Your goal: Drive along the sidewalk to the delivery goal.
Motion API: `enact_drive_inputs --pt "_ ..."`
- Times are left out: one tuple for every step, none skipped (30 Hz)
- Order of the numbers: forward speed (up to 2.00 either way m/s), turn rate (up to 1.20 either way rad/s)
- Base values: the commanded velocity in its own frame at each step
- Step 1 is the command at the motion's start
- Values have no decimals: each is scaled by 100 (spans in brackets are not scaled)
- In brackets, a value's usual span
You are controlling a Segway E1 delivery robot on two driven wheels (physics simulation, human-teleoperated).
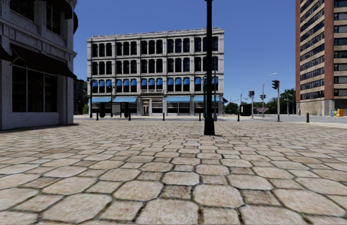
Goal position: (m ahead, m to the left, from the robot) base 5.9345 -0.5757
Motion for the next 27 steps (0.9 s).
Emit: enact_drive_inputs --pt "200 0" --pt "200 0" --pt "200 0" --pt "200 0" --pt "200 0" --pt "200 0" --pt "200 0" --pt "200 0" --pt "200 0" --pt "200 0" --pt "200 0" --pt "200 0" --pt "200 0" --pt "200 0" --pt "200 0" --pt "200 -3" --pt "200 -9" --pt "200 -9" --pt "200 -14" --pt "200 -20" --pt "200 -25" --pt "200 -25" --pt "200 -26" --pt "200 -26" --pt "200 -26" --pt "200 -26" --pt "200 -26"
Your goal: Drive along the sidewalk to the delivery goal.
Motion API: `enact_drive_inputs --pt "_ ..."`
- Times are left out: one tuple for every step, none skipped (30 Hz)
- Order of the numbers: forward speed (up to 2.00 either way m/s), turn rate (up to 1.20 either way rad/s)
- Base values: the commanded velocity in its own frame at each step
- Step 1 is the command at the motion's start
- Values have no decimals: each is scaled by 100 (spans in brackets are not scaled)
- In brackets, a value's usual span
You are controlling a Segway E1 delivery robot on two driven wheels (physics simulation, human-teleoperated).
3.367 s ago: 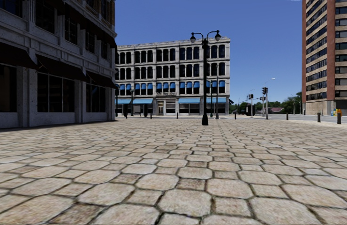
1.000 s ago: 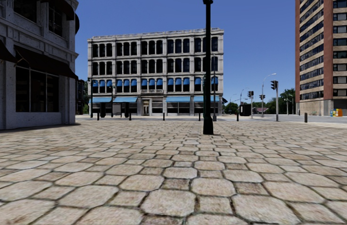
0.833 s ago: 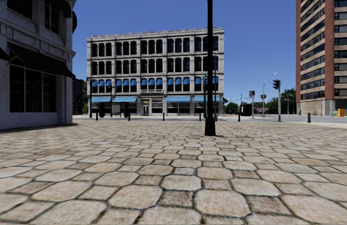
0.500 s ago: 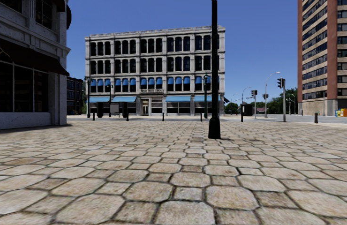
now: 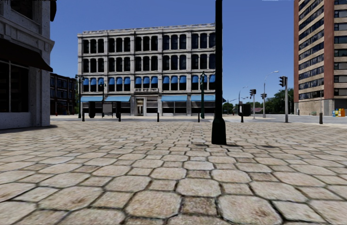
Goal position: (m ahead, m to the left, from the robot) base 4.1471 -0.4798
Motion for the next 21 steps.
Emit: enact_drive_inputs --pt "200 -26" --pt "200 -24" --pt "200 -23" --pt "200 -22" --pt "200 -22" --pt "200 -21" --pt "200 -19" --pt "200 -19" --pt "200 -19" --pt "200 -19" --pt "200 -14" --pt "200 -4" --pt "200 0" --pt "200 0" --pt "200 0" --pt "200 0" --pt "200 0" --pt "200 0" --pt "200 0" --pt "200 0" --pt "200 0"
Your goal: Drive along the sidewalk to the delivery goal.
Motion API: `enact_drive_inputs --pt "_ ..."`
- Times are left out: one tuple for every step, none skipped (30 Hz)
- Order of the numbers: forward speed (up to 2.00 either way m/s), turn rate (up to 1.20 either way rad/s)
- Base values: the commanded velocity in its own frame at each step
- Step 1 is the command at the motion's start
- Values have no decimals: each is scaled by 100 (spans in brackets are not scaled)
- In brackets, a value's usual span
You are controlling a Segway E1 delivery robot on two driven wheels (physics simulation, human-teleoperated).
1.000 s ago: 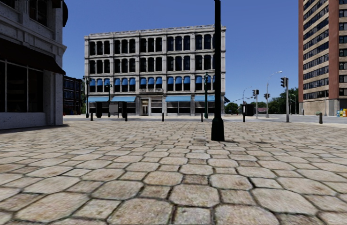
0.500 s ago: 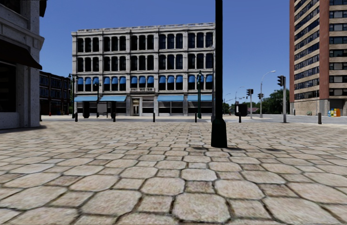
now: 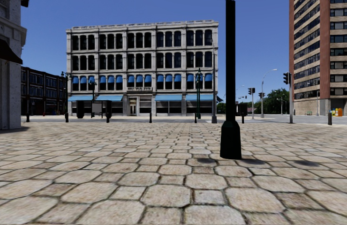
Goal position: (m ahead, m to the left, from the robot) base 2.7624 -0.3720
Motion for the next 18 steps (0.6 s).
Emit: enact_drive_inputs --pt "200 0" --pt "200 0" --pt "200 0" --pt "180 0" --pt "155 0" --pt "155 0" --pt "139 -7" --pt "132 -14" --pt "126 -16" --pt "124 -21" --pt "124 -21" --pt "123 -24" --pt "118 -24" --pt "112 -24" --pt "103 -25" --pt "103 -25" --pt "98 -25" --pt "97 -25"
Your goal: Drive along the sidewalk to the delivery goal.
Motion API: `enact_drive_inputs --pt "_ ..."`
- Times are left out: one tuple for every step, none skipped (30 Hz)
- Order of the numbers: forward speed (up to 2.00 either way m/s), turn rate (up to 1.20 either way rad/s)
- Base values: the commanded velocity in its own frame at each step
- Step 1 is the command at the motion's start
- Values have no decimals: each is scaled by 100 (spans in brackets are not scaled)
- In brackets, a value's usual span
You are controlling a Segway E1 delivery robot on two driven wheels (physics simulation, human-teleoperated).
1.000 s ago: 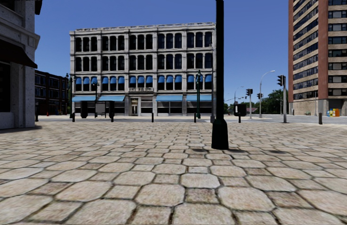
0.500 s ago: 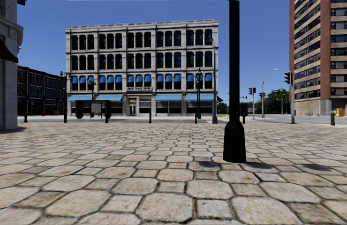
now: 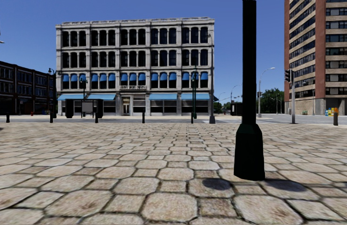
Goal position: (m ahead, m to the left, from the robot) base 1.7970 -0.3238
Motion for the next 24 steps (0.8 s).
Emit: enact_drive_inputs --pt "96 -25" --pt "96 -25" --pt "96 -25" --pt "96 -29" --pt "96 -32" --pt "96 -32" --pt "96 -32" --pt "96 -32" --pt "96 -32" --pt "96 -32" --pt "96 -32" --pt "96 -32" --pt "96 -32" --pt "96 -32" --pt "96 -32" --pt "96 -27" --pt "96 -14" --pt "96 -11" --pt "96 -10" --pt "96 -10" --pt "96 -9" --pt "96 -9" --pt "96 -9" --pt "96 -9"
